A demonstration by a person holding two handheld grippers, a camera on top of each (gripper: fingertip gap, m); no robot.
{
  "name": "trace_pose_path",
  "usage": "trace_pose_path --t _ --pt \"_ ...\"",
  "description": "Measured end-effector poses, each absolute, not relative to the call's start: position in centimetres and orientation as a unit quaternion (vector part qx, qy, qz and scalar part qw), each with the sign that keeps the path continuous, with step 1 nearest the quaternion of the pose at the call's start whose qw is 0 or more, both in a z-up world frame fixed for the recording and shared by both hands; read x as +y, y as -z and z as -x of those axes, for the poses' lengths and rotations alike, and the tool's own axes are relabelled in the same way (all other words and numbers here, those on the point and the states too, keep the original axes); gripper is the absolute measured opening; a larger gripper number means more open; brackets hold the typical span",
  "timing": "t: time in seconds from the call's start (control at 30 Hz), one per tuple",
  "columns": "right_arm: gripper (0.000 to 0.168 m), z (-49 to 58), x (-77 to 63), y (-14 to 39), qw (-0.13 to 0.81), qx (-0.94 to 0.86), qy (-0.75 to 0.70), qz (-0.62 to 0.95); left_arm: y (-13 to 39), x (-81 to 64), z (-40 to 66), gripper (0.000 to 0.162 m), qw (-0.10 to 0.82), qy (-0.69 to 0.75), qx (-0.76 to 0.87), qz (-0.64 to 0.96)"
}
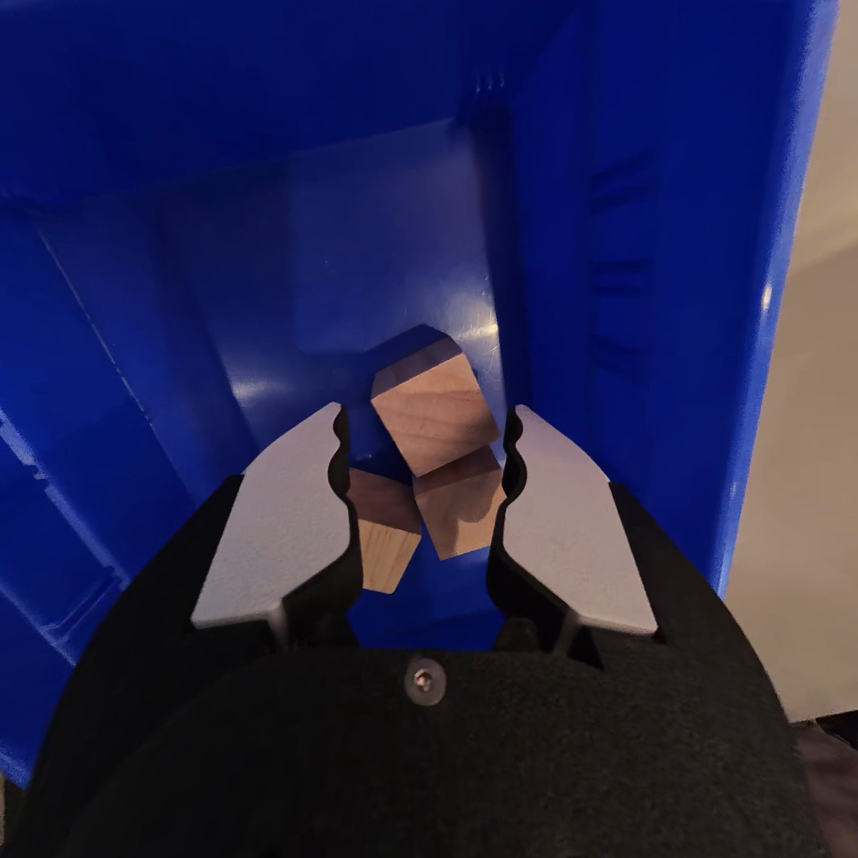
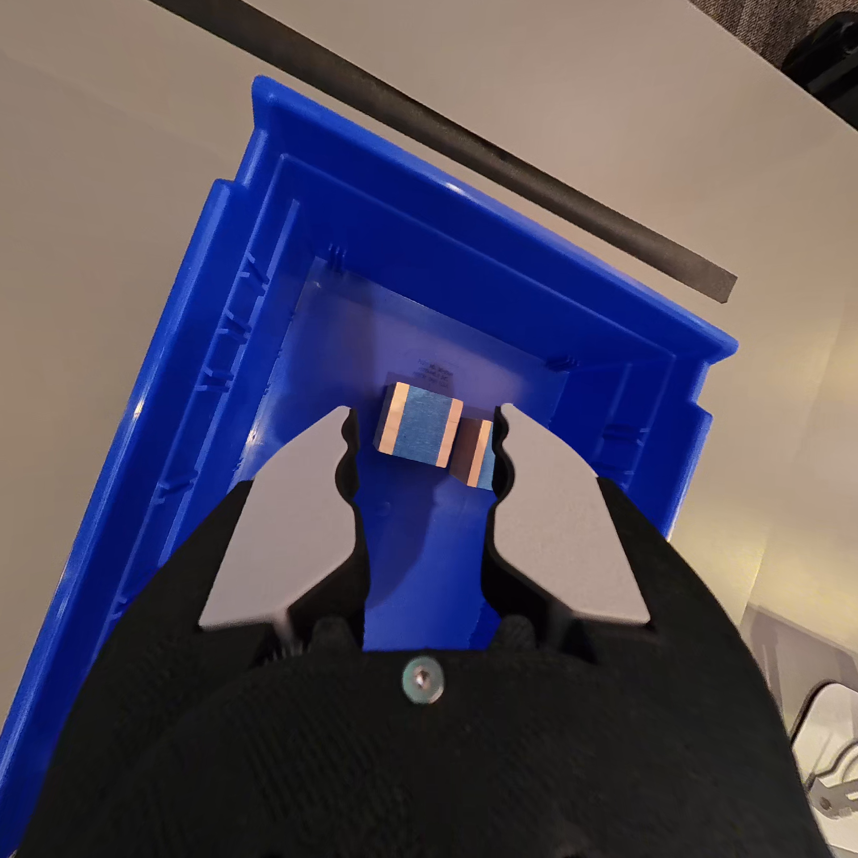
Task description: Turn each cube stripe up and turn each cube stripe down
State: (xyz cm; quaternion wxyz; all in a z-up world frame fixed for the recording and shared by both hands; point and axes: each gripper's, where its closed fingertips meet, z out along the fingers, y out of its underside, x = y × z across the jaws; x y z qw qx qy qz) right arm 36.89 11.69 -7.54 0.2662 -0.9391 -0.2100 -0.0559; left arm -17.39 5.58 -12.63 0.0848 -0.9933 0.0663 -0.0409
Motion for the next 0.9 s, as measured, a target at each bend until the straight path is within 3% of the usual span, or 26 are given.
trace_pose_path --t 0.53,0.73,0.9 --pt "0.058 -36.3 11.4 8.5 0.243 -0.230 0.067 0.940 13.5 5.9 19.3 0.055 0.064 -0.033 0.083 0.994" --pt "0.057 -36.4 11.5 8.2 0.249 -0.231 0.070 0.938 12.0 6.0 19.5 0.054 0.094 0.028 0.086 0.991" --pt "0.056 -35.9 12.0 6.8 0.284 -0.237 0.082 0.925 8.1 5.9 18.4 0.053 0.164 0.170 0.088 0.968"
